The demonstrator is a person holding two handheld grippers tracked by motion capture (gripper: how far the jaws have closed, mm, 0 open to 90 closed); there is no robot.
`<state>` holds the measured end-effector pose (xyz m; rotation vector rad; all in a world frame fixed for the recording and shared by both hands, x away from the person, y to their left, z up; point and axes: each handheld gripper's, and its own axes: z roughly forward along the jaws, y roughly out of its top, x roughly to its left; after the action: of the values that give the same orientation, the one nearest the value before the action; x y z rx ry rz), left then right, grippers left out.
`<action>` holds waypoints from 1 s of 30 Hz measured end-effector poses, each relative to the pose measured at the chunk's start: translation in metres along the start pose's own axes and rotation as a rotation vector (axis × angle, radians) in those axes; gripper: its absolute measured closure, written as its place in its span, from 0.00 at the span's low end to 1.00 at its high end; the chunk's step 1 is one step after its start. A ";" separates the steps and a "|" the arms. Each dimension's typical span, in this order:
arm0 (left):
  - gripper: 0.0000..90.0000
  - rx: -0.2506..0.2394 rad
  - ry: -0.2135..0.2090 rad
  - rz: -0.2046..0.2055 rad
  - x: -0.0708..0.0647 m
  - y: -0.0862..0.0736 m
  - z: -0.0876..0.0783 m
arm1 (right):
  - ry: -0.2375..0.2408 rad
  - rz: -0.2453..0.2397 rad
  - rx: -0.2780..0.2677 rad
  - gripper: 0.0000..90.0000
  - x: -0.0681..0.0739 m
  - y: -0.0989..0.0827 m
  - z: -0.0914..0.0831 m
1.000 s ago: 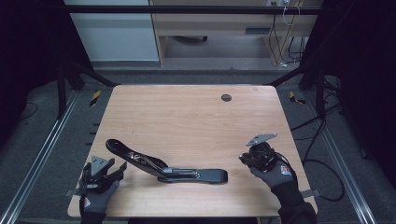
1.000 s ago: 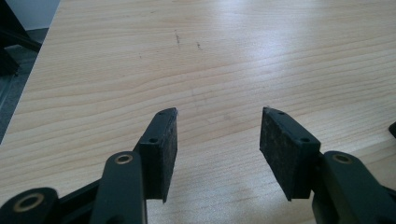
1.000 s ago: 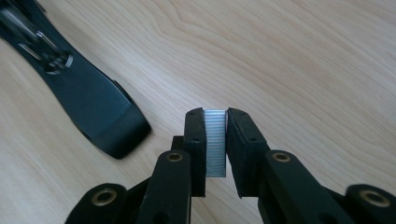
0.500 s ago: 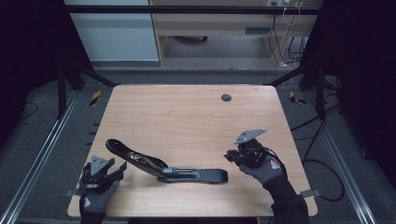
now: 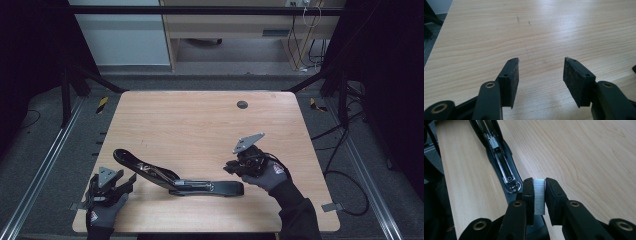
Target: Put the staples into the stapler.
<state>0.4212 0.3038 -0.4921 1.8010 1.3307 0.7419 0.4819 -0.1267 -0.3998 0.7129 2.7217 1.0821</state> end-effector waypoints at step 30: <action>0.51 0.006 -0.012 -0.007 0.001 0.000 0.002 | 0.145 -0.153 0.042 0.87 0.011 0.044 0.031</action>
<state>0.4228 0.3043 -0.4931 1.8013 1.3323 0.7231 0.4977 -0.0743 -0.3920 0.4382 2.8726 1.0840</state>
